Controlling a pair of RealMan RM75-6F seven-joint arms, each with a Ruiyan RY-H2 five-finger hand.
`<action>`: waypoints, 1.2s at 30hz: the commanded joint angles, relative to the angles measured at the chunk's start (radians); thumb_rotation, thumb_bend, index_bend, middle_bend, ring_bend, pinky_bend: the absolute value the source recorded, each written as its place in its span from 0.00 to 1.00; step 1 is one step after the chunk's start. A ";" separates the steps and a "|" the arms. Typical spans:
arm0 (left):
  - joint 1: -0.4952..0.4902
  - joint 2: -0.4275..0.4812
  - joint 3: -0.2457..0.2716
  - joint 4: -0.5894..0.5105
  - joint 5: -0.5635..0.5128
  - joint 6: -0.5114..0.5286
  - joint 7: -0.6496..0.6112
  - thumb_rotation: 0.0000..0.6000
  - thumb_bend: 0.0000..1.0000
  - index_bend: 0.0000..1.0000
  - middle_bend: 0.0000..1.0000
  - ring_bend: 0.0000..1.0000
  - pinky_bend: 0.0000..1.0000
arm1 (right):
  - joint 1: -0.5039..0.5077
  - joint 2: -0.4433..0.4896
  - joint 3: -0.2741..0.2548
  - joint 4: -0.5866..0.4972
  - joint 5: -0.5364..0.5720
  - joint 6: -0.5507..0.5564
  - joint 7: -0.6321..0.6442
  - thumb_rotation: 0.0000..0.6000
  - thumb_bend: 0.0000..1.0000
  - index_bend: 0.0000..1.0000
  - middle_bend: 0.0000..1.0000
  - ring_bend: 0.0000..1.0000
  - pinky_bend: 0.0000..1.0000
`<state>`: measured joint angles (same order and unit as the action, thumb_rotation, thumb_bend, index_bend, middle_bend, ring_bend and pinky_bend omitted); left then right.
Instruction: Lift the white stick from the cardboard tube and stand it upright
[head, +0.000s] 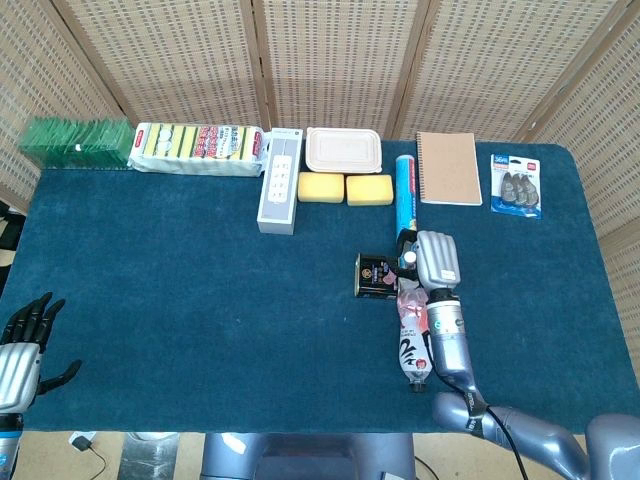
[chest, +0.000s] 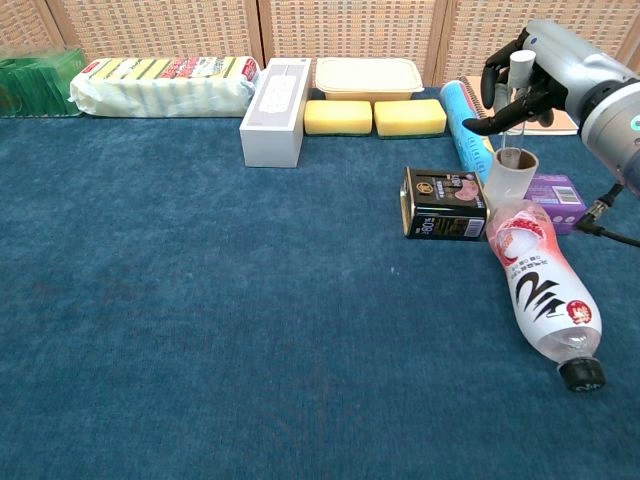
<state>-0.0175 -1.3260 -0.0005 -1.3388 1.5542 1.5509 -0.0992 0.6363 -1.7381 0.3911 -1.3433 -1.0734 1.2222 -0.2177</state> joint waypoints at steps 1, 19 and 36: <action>-0.001 0.000 0.000 0.000 -0.001 -0.002 0.000 1.00 0.19 0.05 0.00 0.00 0.07 | 0.003 -0.004 0.000 0.006 -0.001 -0.001 0.002 1.00 0.31 0.70 0.81 0.86 0.81; -0.007 0.005 -0.002 -0.011 -0.008 -0.013 0.005 1.00 0.19 0.06 0.00 0.00 0.07 | 0.022 -0.017 0.013 0.035 -0.006 -0.005 0.029 1.00 0.32 0.73 0.85 0.92 0.88; -0.017 0.010 -0.006 -0.020 -0.022 -0.035 0.008 1.00 0.19 0.05 0.00 0.00 0.07 | 0.038 -0.018 0.026 0.051 -0.005 -0.004 0.039 1.00 0.33 0.74 0.89 0.95 0.89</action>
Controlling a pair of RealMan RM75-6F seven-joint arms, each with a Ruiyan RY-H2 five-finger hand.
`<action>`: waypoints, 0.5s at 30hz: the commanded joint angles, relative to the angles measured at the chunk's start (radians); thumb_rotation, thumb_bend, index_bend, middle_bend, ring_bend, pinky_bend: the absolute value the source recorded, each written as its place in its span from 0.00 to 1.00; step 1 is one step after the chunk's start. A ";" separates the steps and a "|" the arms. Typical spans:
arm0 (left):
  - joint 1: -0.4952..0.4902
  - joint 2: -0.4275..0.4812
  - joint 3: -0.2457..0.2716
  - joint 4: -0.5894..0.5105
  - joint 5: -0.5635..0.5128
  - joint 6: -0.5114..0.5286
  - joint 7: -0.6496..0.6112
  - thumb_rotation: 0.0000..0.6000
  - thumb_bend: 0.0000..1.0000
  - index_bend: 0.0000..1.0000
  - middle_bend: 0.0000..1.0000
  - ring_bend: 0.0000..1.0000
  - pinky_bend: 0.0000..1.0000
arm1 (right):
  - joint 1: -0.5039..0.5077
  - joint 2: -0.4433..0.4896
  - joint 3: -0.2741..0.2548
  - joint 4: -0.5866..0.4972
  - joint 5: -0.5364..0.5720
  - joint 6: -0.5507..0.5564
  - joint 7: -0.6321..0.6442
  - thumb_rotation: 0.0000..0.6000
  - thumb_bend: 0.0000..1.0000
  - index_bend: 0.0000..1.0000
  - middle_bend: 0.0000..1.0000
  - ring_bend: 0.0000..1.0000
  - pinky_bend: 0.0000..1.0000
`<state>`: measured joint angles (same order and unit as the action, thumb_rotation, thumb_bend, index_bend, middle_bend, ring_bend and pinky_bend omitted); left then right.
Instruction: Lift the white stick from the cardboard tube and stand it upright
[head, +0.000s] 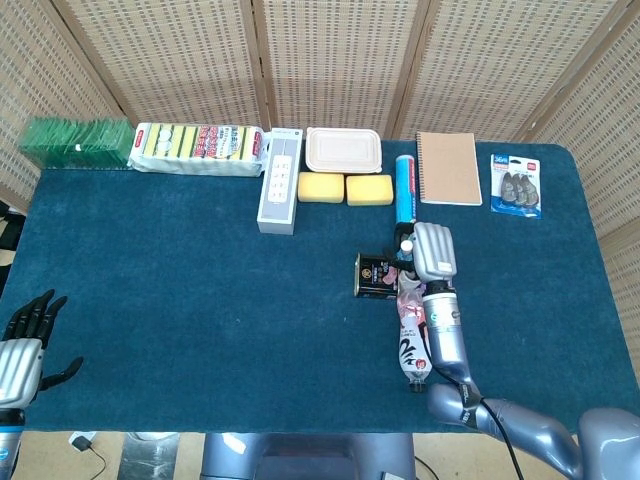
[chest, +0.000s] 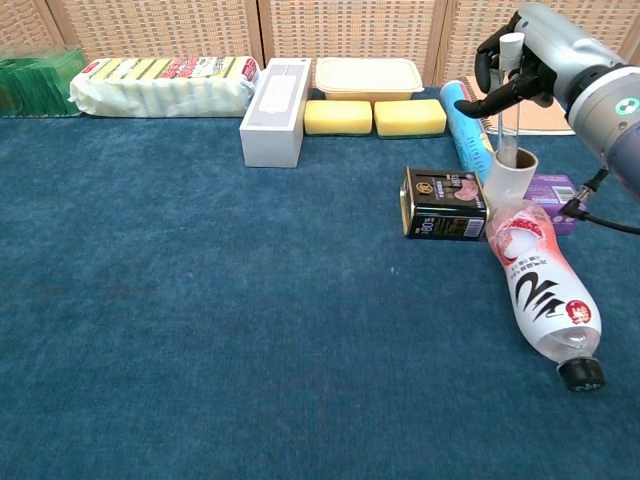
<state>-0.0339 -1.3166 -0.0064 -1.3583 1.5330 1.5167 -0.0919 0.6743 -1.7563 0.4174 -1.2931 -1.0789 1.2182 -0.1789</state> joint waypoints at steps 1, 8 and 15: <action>-0.001 0.000 0.000 -0.001 -0.001 -0.001 0.001 1.00 0.19 0.05 0.00 0.00 0.07 | 0.001 0.000 0.001 0.001 0.001 -0.001 0.002 1.00 0.33 0.74 0.89 0.95 0.89; -0.004 0.001 0.000 -0.007 -0.005 -0.009 0.007 1.00 0.19 0.05 0.00 0.00 0.07 | 0.006 0.000 0.009 0.002 0.000 -0.002 0.020 1.00 0.33 0.74 0.89 0.95 0.89; -0.006 0.002 0.002 -0.013 -0.006 -0.015 0.011 1.00 0.19 0.05 0.00 0.00 0.07 | 0.015 0.002 0.022 -0.005 -0.006 0.010 0.028 1.00 0.33 0.74 0.89 0.95 0.89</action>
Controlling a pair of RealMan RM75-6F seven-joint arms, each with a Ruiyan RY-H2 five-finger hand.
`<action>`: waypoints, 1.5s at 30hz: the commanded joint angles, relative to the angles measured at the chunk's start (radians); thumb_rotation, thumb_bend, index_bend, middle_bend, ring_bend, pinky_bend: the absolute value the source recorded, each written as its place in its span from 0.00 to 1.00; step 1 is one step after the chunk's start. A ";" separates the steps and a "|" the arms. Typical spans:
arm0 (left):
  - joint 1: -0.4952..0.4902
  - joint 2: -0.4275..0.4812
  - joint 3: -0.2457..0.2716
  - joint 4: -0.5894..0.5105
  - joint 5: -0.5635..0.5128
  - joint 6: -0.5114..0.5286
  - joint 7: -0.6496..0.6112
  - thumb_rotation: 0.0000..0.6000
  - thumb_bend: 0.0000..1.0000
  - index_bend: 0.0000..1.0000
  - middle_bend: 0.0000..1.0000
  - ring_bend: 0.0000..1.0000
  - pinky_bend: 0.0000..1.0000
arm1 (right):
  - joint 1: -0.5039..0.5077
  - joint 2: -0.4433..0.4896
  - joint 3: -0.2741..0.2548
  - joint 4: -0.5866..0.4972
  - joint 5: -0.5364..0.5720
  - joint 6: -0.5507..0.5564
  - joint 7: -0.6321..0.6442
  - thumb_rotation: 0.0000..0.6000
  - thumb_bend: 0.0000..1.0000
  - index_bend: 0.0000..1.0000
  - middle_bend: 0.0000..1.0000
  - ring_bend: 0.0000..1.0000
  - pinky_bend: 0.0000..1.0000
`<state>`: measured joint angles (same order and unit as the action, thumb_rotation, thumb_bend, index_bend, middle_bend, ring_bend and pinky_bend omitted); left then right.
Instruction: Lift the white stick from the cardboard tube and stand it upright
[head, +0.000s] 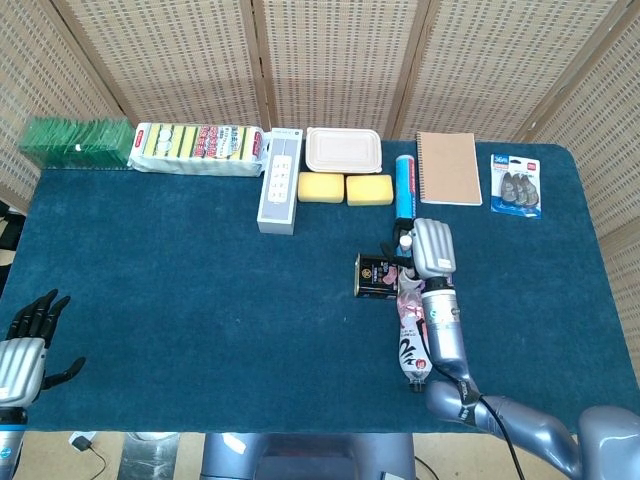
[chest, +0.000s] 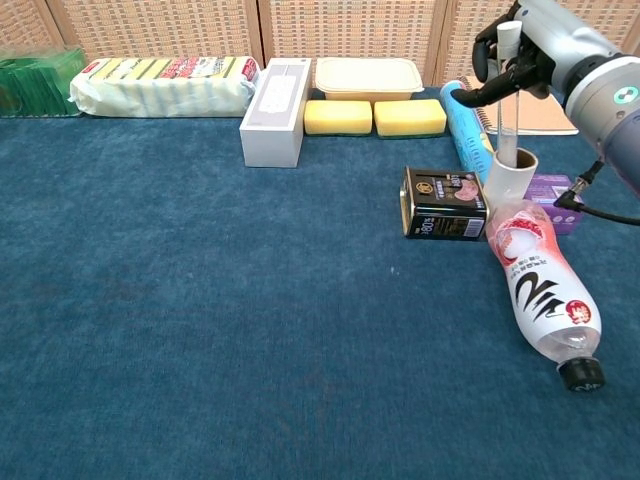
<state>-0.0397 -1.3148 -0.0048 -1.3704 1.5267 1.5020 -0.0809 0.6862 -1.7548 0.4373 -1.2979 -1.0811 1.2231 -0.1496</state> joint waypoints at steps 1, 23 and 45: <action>0.000 0.001 0.000 -0.002 0.000 0.000 0.001 1.00 0.19 0.05 0.00 0.00 0.07 | 0.004 0.000 0.002 0.001 -0.006 0.008 -0.003 1.00 0.33 0.74 0.89 0.95 0.89; 0.001 0.008 -0.001 -0.012 0.000 0.007 0.007 1.00 0.19 0.05 0.00 0.00 0.13 | 0.016 0.017 0.025 -0.034 -0.003 0.024 0.013 1.00 0.34 0.74 0.89 0.95 0.90; 0.001 0.012 -0.002 -0.012 0.002 0.013 -0.005 1.00 0.19 0.05 0.00 0.00 0.13 | 0.032 0.054 0.059 -0.098 0.008 0.059 -0.016 1.00 0.34 0.74 0.89 0.96 0.90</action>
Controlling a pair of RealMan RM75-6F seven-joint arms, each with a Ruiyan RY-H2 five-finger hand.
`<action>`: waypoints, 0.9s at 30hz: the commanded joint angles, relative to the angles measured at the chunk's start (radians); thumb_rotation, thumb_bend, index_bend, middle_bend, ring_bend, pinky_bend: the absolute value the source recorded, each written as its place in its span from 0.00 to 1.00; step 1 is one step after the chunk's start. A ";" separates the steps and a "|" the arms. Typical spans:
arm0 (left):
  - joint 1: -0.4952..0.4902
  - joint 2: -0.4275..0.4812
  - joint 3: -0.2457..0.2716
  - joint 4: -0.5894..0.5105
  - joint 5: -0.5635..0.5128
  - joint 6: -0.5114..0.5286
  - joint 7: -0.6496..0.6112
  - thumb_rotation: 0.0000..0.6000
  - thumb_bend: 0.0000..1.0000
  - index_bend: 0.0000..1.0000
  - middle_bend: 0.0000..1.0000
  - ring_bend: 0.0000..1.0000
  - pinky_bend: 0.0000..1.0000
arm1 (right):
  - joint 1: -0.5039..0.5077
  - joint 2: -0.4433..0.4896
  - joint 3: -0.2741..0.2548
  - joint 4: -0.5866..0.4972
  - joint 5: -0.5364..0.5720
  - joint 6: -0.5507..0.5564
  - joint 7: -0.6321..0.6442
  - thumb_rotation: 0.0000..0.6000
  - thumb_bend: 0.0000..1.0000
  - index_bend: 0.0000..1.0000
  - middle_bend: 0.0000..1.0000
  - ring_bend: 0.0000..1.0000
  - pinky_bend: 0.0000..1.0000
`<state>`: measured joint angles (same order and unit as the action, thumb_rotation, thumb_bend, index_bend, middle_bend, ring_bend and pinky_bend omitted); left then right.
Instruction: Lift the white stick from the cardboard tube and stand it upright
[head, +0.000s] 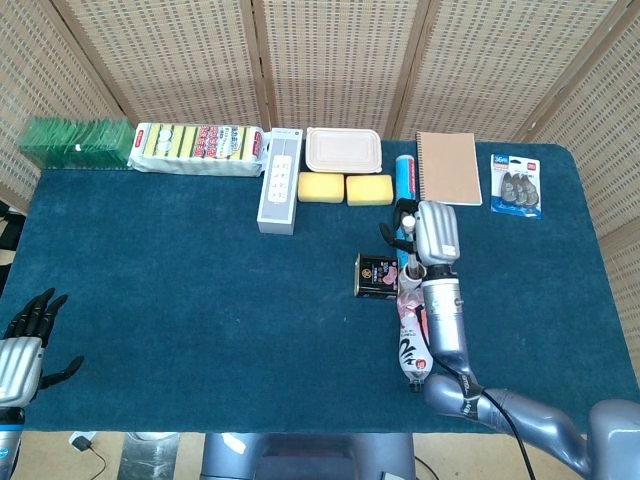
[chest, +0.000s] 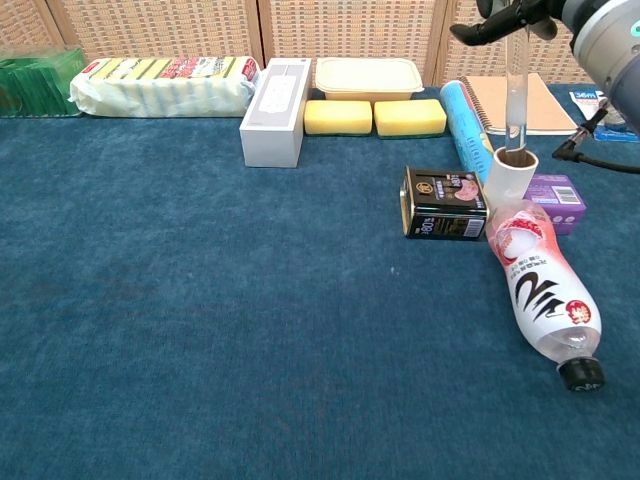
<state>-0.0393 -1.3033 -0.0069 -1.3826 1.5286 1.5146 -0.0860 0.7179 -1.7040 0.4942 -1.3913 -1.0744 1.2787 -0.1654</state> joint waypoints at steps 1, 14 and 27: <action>0.000 0.000 0.001 0.000 0.001 0.000 0.000 1.00 0.19 0.05 0.00 0.00 0.13 | 0.000 0.004 0.002 -0.007 0.001 0.006 -0.003 1.00 0.34 0.74 0.89 0.96 0.90; 0.001 0.002 0.007 -0.003 0.000 -0.007 0.004 1.00 0.20 0.05 0.00 0.00 0.13 | -0.005 0.025 0.010 -0.055 0.010 0.033 -0.015 1.00 0.35 0.74 0.89 0.96 0.90; 0.003 -0.001 0.011 0.002 0.001 -0.009 -0.005 1.00 0.19 0.05 0.00 0.00 0.13 | -0.023 0.041 0.028 -0.117 0.022 0.062 0.020 1.00 0.36 0.74 0.90 0.96 0.90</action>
<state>-0.0363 -1.3040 0.0044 -1.3810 1.5301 1.5054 -0.0909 0.7009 -1.6657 0.5156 -1.4965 -1.0618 1.3404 -0.1600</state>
